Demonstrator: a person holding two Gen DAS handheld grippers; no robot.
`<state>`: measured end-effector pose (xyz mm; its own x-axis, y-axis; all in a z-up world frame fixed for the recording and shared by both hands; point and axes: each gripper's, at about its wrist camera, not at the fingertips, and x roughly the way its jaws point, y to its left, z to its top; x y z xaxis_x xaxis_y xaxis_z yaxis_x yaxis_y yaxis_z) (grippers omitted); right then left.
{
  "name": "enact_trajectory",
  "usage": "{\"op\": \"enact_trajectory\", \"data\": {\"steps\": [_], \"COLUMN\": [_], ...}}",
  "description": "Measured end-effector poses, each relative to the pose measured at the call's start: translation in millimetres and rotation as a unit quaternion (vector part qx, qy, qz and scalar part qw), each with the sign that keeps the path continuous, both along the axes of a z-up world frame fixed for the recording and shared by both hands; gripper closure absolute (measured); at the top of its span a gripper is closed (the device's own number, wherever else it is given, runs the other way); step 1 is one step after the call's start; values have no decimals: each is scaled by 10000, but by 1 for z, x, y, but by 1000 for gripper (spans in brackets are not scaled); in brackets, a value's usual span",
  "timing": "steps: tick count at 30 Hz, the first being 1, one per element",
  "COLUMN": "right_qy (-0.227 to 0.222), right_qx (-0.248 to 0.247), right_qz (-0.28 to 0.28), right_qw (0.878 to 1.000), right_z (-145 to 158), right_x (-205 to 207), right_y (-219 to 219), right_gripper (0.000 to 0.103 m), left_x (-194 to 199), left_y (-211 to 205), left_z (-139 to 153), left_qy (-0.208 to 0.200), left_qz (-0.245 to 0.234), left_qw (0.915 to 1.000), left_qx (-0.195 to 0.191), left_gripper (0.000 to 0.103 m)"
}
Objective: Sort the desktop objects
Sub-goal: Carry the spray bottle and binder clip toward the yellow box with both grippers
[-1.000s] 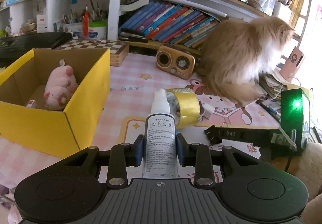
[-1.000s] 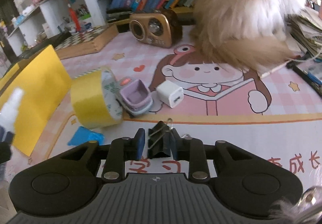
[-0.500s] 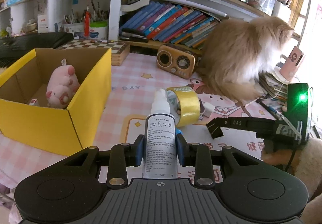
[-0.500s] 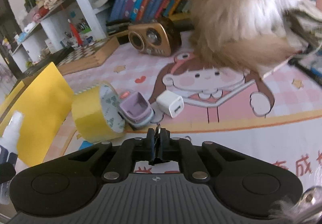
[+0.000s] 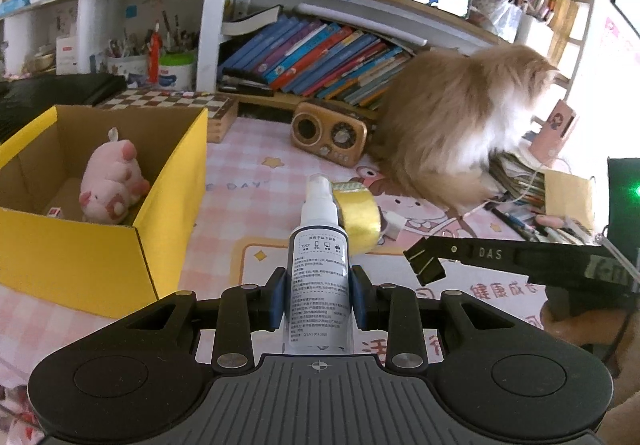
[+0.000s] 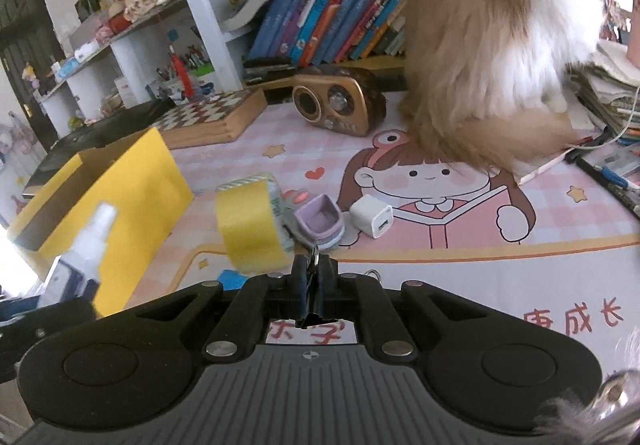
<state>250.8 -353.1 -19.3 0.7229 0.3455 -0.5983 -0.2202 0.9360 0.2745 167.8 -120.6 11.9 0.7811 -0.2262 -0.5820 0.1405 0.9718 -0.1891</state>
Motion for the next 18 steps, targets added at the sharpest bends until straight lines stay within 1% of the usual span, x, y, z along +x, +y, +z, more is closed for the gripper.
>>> {"op": "enact_trajectory", "data": {"steps": [5,11,18], "right_qy": [-177,-205,-241], "right_qx": [-101,-204,-323], "right_qz": [-27,-156,-317], "right_qw": [9998,9995,9987], "right_z": [12,16,20], "right_x": [-25,-51,-90], "right_y": [10,22,44], "right_gripper": [98,98,98], "left_x": [-8,-25,-55], "left_y": [7,21,48], "left_z": [1,0,1], "left_qy": [-77,-146,-150], "left_qz": [-203,-428,-531], "left_qw": [9997,9987,9980], "left_qx": [-98,-213,-294], "left_gripper": [72,72,72]}}
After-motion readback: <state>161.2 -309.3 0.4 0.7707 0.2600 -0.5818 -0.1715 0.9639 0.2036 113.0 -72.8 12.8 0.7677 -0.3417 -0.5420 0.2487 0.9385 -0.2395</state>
